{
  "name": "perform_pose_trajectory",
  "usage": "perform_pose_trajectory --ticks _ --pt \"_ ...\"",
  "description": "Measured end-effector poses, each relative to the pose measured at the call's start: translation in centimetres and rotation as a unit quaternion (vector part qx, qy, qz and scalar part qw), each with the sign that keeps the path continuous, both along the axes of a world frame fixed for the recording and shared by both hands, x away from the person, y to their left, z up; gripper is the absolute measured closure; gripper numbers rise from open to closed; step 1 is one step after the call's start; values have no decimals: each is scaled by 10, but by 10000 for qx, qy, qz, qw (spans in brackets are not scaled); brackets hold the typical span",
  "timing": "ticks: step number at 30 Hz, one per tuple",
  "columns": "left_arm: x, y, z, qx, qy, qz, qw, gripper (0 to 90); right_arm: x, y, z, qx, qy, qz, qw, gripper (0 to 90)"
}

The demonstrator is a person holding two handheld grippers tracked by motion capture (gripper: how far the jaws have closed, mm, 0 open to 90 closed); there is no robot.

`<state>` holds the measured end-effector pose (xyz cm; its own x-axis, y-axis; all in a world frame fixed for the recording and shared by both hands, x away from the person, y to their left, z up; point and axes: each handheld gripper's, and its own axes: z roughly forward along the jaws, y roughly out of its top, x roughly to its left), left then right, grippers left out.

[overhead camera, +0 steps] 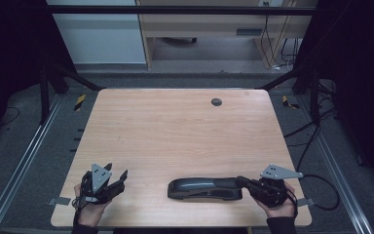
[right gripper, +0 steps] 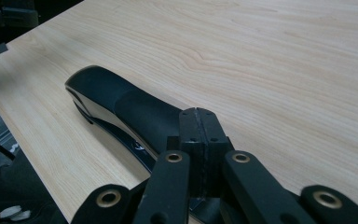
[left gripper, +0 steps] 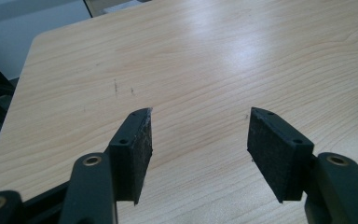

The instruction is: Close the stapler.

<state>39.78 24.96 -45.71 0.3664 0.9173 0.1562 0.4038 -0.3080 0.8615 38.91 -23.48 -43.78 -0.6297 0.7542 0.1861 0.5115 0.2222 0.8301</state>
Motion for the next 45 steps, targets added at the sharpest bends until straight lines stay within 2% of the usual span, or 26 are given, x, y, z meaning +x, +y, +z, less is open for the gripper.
perform_pose_trajectory --ticks 8,17,22,23,24,26,34,38,40,45 --pt "1 -1 -2 -28 48 -10 10000 393 0 1 -8 -154 89 -52 9998 900" --pt "1 0 -2 -43 75 15 10000 393 0 0 -9 -96 77 -57 9999 900" --pt "1 0 -2 -41 68 24 10000 393 0 1 -9 -144 24 -48 9999 900" --pt "1 0 -1 -44 70 24 10000 393 -1 1 -10 -137 43 -50 9999 900" --pt "1 0 -1 -47 70 26 10000 393 0 2 -11 -238 109 -72 9996 900" --pt "1 0 -1 -35 64 23 10000 393 -1 0 -12 -144 60 -52 9999 900" --pt "1 1 -1 -59 74 35 9999 392 0 0 -9 -208 104 -28 9997 900" --pt "2 1 -2 -93 97 30 9999 389 -1 -2 -3 15 -24 9 10000 900" --pt "2 1 -2 -79 99 26 9999 387 -2 0 1 3 -120 31 9999 900" --pt "3 1 -2 -86 112 8 9999 385 -2 2 7 -65 -193 3 9998 900"
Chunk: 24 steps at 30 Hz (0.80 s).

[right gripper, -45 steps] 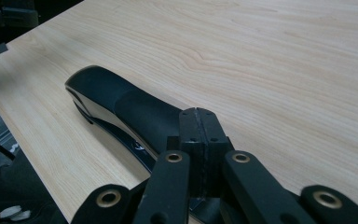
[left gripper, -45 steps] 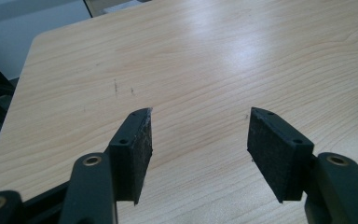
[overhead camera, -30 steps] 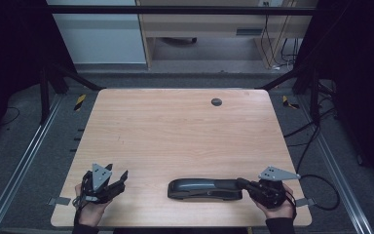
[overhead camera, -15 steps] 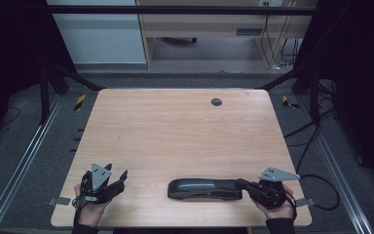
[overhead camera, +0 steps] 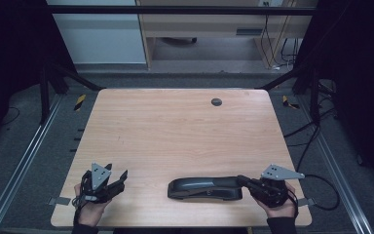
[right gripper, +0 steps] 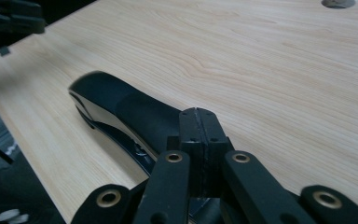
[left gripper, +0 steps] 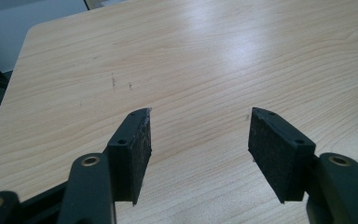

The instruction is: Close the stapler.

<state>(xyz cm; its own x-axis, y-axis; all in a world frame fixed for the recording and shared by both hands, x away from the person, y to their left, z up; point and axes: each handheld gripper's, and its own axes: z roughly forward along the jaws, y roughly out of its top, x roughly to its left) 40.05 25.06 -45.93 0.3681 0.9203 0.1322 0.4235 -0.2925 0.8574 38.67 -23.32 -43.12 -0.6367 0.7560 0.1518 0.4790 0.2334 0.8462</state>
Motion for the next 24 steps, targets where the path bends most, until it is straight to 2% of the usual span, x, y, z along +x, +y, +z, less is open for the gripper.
perform_pose_trajectory --ticks 2,5,10,13,18,24 --pt "0 0 0 4 9 -2 10000 381 0 1 0 -40 -79 -115 9999 853" --pt "1 1 0 -9 19 -1 10000 379 -1 -1 4 85 -252 -227 9994 803" --pt "2 0 -2 12 78 -32 10000 372 -1 -10 9 161 -595 -610 9962 555" --pt "3 0 -2 23 97 -38 9999 363 3 -20 4 141 -687 -932 9932 460" --pt "6 2 -6 5 187 -92 9998 334 12 -37 -8 59 -559 -1362 9891 346" --pt "11 5 -10 85 404 -139 9990 267 22 -51 -26 -112 -344 -1618 9862 292"
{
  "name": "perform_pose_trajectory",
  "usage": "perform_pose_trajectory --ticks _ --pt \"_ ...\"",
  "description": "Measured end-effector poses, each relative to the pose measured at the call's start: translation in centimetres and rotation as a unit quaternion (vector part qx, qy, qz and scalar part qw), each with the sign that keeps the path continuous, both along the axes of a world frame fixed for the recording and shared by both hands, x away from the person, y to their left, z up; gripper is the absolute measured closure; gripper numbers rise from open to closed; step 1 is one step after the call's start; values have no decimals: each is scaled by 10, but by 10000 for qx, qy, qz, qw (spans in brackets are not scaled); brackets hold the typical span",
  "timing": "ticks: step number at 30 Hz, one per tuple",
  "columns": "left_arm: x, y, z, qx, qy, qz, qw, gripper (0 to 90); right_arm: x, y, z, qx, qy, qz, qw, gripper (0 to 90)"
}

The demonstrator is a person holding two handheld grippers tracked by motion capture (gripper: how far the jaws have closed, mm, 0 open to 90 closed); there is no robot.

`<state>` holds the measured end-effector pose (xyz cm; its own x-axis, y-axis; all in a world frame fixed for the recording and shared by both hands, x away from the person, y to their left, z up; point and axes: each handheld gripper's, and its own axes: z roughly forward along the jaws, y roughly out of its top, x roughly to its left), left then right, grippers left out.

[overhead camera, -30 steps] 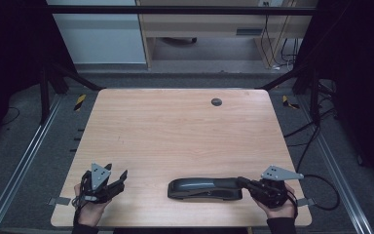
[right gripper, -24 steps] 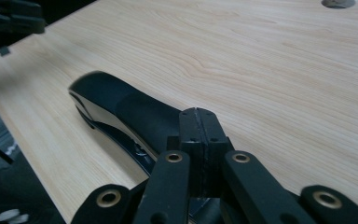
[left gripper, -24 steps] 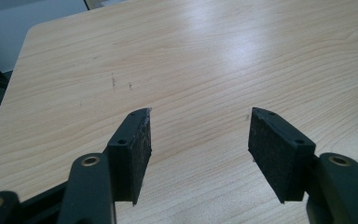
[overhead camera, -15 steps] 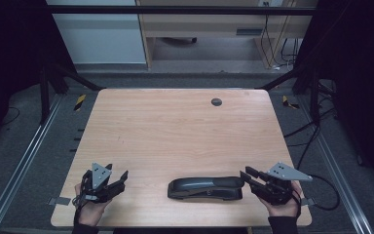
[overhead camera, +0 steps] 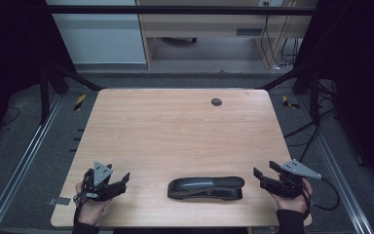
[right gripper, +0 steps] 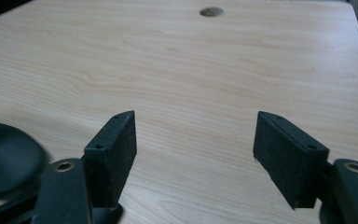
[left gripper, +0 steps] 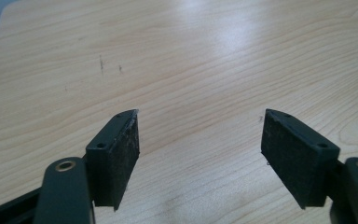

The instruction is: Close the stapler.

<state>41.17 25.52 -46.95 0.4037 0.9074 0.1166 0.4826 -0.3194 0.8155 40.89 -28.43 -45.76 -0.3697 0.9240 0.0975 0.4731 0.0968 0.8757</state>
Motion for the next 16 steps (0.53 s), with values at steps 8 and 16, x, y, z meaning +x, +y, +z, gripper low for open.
perform_pose_trajectory --ticks 8,16 --pt "6 5 -5 101 75 67 9999 247 12 -14 -22 -154 398 -159 9990 256" --pt "12 11 -8 111 134 138 9998 226 15 -25 -31 -194 496 -244 9983 262"
